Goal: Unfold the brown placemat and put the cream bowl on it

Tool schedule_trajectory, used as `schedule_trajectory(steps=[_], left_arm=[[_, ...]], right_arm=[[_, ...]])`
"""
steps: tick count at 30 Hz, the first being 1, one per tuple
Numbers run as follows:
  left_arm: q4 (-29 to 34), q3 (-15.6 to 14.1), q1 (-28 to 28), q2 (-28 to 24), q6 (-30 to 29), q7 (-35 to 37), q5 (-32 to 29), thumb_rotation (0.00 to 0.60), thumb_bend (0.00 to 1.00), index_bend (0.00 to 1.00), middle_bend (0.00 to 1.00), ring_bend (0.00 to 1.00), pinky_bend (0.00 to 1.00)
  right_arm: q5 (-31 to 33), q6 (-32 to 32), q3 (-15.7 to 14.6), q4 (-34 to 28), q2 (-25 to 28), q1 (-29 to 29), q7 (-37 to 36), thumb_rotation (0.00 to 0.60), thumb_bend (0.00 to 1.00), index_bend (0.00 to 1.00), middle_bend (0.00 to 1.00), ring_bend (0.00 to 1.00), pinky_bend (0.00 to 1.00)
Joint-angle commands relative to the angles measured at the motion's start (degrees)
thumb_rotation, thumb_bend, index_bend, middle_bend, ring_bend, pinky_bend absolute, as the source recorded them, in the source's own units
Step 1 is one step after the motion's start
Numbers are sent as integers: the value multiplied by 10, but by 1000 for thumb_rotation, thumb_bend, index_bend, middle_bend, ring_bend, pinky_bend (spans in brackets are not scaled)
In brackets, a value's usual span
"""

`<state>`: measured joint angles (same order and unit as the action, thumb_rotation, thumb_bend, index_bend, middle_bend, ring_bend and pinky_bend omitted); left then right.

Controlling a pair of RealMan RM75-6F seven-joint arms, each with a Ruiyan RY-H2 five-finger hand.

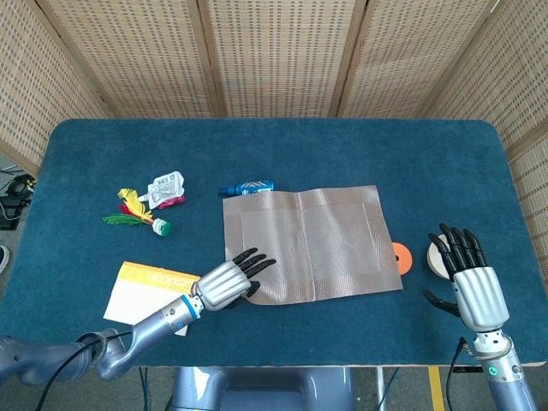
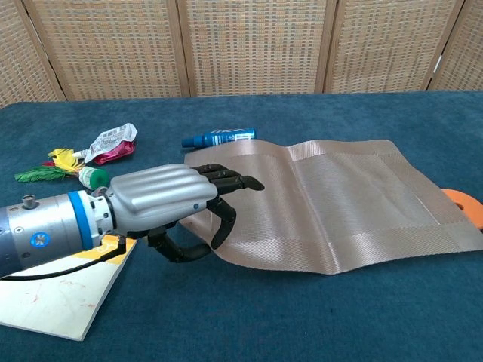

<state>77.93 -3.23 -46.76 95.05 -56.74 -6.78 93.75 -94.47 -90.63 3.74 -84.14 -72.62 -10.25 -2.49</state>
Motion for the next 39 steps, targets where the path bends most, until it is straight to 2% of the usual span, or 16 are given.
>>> schedule_trajectory(steps=[1,10,18,27,39], left_arm=[[26,-21,4,-22,-15,-1,30,600,530,790,0,0,0],[66,-74,5,-64,-26,-4,100,600,530,804,0,0,0],[66,-103,14,-103,-51,-28,150,600,531,810,0,0,0],[58,-120,39,-138,-80,-42,169,600,532,813,0,0,0],[24,-129,68,-139,-97,-28,171,600,533,813,0,0,0]], right_arm=[[-1,-1,0,-1,1,1,1,600,0,121,0,0,0],[-6,-5,0,-2,0,2,2,600,0,116,0,0,0],[-10,-7,-1,-5,1,3,4,600,0,117,0,0,0],[-14,-8,-2,-8,2,4,5,600,0,117,0,0,0],[-21,-12,-4,-12,4,6,5,600,0,119,0,0,0]])
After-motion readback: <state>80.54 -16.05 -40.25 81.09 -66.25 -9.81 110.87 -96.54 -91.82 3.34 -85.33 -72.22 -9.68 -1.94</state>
